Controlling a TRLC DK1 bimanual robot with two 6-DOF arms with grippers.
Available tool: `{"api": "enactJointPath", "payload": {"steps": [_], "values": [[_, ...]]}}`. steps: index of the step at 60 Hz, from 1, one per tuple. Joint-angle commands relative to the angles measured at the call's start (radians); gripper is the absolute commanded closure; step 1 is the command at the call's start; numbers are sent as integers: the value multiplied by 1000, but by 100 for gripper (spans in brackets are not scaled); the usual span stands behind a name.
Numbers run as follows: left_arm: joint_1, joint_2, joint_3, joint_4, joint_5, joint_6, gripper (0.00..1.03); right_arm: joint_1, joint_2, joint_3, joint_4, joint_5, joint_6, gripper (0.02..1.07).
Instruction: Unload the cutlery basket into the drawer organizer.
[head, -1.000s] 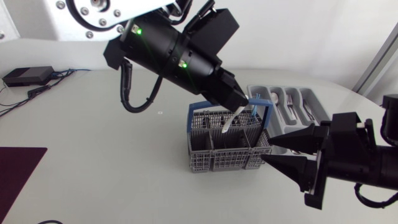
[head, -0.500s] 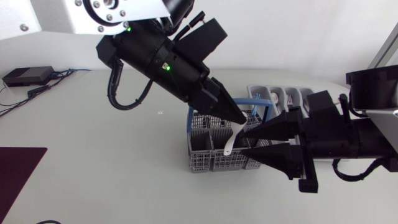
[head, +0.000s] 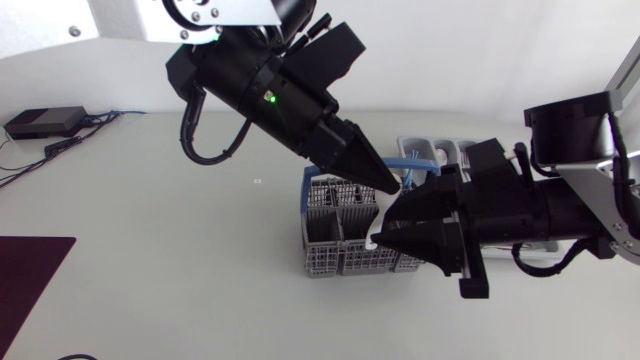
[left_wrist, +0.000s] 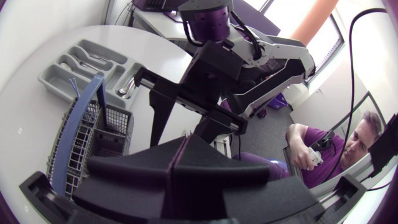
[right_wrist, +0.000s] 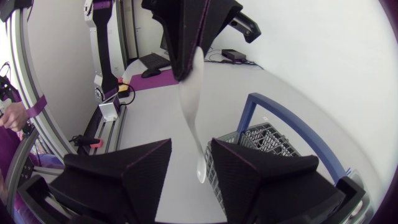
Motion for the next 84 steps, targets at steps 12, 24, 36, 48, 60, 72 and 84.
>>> {"api": "enactJointPath", "payload": {"steps": [12,24,36,48,60,72,84], "values": [[21,30,24,-16,28,27,97,33,-9,16,9,-4,-6,98],[33,30,27,-16,29,29,90,49,-55,8,-8,31,1,101],[41,12,61,-15,28,3,12,63,-84,13,-51,73,9,101],[128,-42,87,8,-20,-65,6,13,-147,-2,-172,119,-85,101],[142,-96,24,39,-242,-65,5,-178,-179,-22,-289,136,-275,101],[130,-154,-150,60,-497,-16,6,-481,-153,-47,-379,119,-588,101],[139,-191,-279,69,-564,20,6,-678,6,-76,-300,119,-792,101]]}}
